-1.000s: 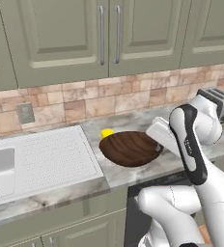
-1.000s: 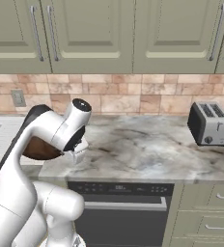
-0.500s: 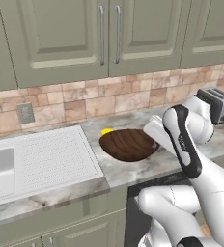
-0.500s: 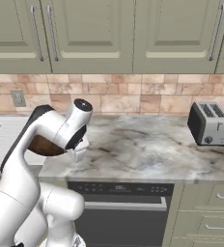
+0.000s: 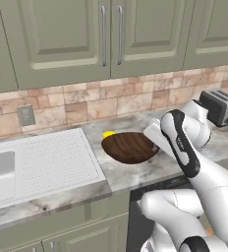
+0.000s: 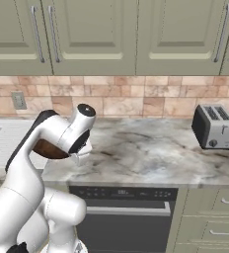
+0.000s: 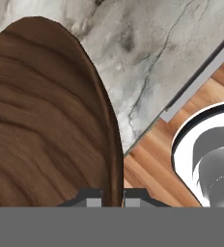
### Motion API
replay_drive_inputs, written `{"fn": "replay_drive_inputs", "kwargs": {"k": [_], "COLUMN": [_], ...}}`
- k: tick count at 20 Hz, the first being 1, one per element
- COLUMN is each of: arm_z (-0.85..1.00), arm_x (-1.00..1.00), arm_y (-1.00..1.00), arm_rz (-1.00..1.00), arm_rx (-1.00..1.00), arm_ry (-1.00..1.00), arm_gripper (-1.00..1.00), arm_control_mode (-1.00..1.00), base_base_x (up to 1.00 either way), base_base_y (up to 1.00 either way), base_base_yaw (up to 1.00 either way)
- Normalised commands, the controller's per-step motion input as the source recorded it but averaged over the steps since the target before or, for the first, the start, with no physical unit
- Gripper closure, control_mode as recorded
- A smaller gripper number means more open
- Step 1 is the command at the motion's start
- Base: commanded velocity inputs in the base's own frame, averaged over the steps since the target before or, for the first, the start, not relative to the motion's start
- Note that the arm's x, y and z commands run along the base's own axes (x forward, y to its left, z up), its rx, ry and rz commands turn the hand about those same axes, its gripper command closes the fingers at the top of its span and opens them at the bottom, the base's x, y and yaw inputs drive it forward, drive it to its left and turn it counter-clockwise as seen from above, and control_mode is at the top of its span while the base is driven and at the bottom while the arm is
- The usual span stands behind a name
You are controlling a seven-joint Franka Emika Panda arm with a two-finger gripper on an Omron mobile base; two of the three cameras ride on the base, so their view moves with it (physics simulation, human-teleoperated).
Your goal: Pick the cup and bowl from the counter and place them on the counter next to the sink.
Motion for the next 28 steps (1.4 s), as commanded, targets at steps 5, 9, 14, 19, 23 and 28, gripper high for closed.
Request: {"fn": "replay_drive_inputs", "kwargs": {"k": [5,9,14,19,23,28], "arm_z": [-0.07,-0.15,-0.17,-0.18,-0.11,-0.13], "arm_x": [-0.01,0.0,0.05,0.08,0.1,0.1], "arm_y": [-0.06,0.0,0.0,0.0,0.0,0.0], "arm_rz": [0.0,0.0,0.0,0.0,0.0,0.0], "arm_rx": [0.0,0.0,0.0,0.0,-0.01,-0.03], "arm_ry": [0.0,0.0,0.0,0.0,0.0,0.01], "arm_gripper": [1.0,1.0,1.0,1.0,1.0,1.0], "arm_control_mode": [-1.0,-1.0,-1.0,-1.0,-1.0,-1.0], "base_base_x": [0.0,0.0,0.0,0.0,0.0,0.0], "base_base_y": [0.0,0.0,0.0,0.0,0.0,0.0], "base_base_yaw": [0.0,0.0,0.0,0.0,0.0,0.0]}}
